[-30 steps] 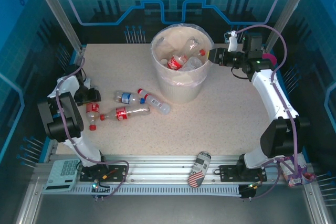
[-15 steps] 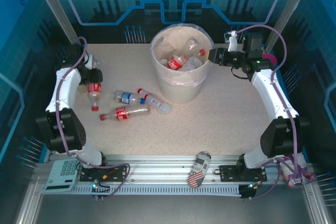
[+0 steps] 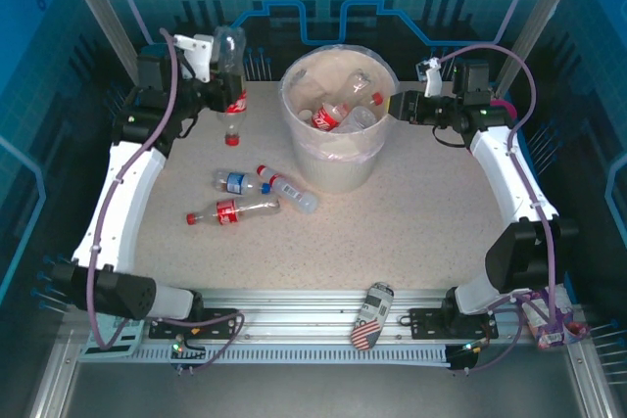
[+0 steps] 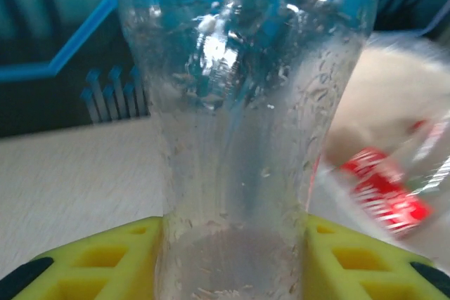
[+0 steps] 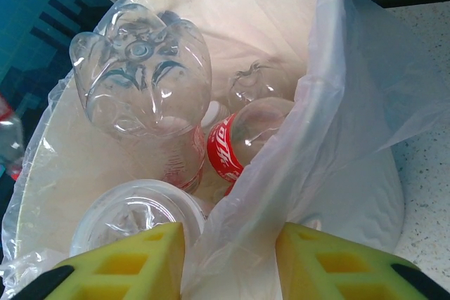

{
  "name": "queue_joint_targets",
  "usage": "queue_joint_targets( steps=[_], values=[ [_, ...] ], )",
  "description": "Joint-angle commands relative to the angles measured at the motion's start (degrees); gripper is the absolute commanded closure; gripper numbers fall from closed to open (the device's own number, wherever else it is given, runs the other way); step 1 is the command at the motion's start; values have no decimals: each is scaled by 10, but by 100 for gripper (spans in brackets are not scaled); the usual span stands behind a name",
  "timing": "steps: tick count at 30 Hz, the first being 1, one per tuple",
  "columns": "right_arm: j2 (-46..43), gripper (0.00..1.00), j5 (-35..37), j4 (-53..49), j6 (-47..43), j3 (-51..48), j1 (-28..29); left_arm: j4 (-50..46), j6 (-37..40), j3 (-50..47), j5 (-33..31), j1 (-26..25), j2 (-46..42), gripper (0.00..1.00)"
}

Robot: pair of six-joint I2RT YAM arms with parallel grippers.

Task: Put the plastic bottles in the bin

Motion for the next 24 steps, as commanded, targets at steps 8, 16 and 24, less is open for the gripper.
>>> queue_joint_targets(
  steps=[8, 16, 24],
  values=[
    [4, 61, -5, -52, -22, 22, 16, 330, -5, -54, 1, -105, -43, 72],
    [-4, 61, 1, -61, -24, 25, 19, 360, 13, -11, 9, -140, 53, 72],
    [-7, 61, 6, -64, -24, 23, 20, 328, 54, 27, -5, -180, 157, 73]
  ],
)
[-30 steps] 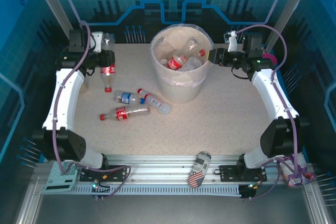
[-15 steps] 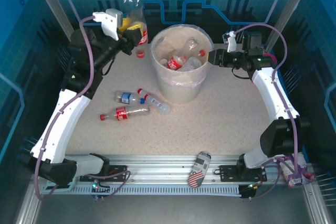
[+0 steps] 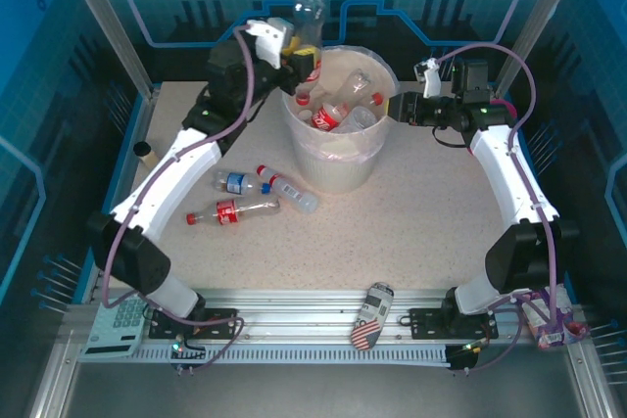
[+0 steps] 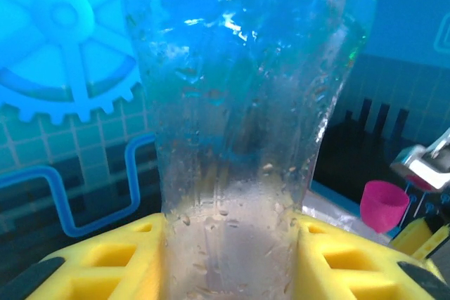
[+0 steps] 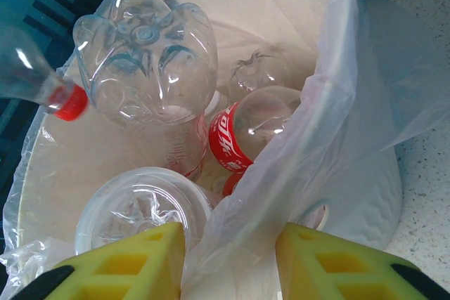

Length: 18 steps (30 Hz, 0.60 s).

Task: Put the plastic bottles in the bin

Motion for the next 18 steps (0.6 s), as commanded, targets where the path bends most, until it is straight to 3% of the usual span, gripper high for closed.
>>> queue_joint_targets(
  steps=[1, 5, 9, 18],
  values=[
    [-7, 61, -2, -31, -12, 7, 14, -8, 42, 39, -7, -20, 33, 73],
    [-10, 61, 4, -37, -18, 7, 14, -55, 77, 68, -52, -31, 82, 72],
    [-13, 61, 16, -36, -19, 2, 13, -156, 125, 141, -138, -54, 140, 72],
    [-8, 61, 14, -36, -22, 6, 12, -268, 161, 212, -132, -64, 216, 72]
  ],
)
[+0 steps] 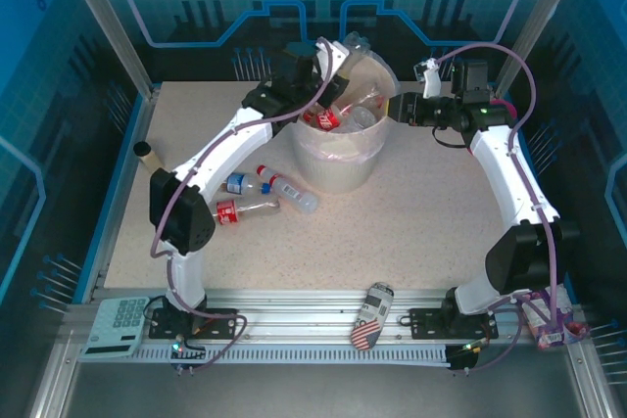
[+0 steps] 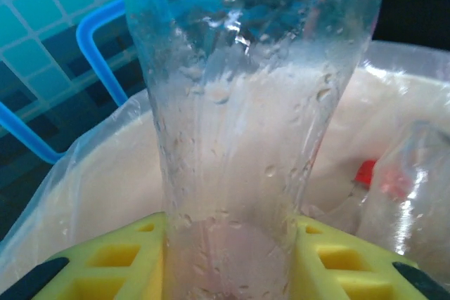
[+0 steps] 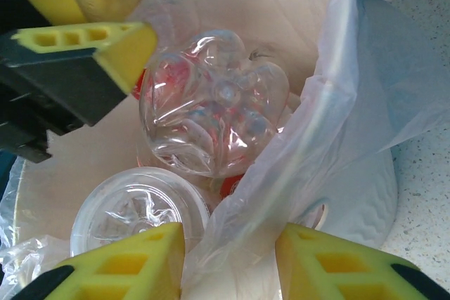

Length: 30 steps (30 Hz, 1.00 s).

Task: Put the plastic bottles in the bin

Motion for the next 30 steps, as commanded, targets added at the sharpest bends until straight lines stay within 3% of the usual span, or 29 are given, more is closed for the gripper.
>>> queue_joint_targets(
  steps=[1, 11, 25, 30],
  values=[
    [-5, 61, 6, -35, -17, 7, 10, -82, 25, 32, -1, -3, 15, 72],
    [-3, 61, 5, -35, -18, 9, 7, -178, 91, 42, -6, -4, 37, 67],
    [-10, 61, 7, -36, -15, 11, 7, -137, 62, 36, 19, -3, 2, 10],
    [-16, 61, 9, -29, -9, 8, 7, -105, 44, 21, 39, -3, -29, 7]
  ],
)
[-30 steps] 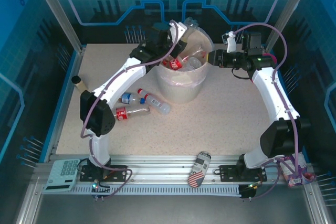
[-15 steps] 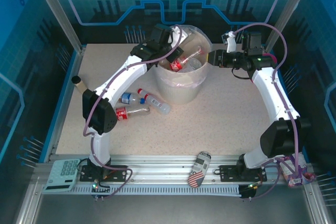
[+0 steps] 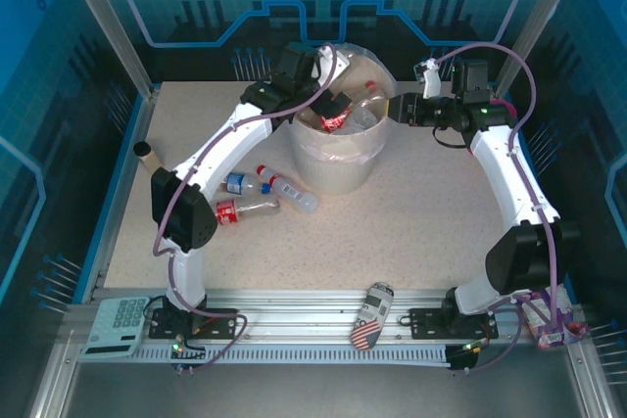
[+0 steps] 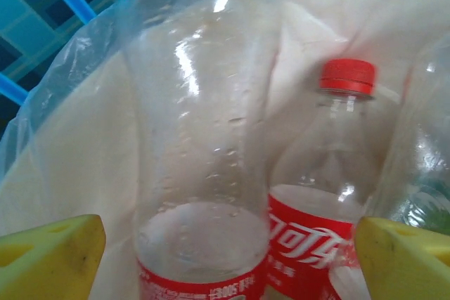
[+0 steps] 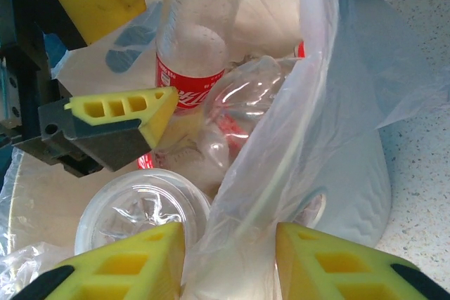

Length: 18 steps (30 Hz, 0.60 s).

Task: Put the plastic bottles in the bin

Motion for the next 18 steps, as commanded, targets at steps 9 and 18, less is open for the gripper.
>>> queue_joint_targets(
  steps=[9, 18],
  values=[
    [-18, 61, 10, -23, -1, 8, 7, 44, -43, -51, 71, -7, -90, 7],
    [-24, 61, 10, -25, 4, 20, 8, 53, -56, -58, 51, -6, -108, 6]
  ],
)
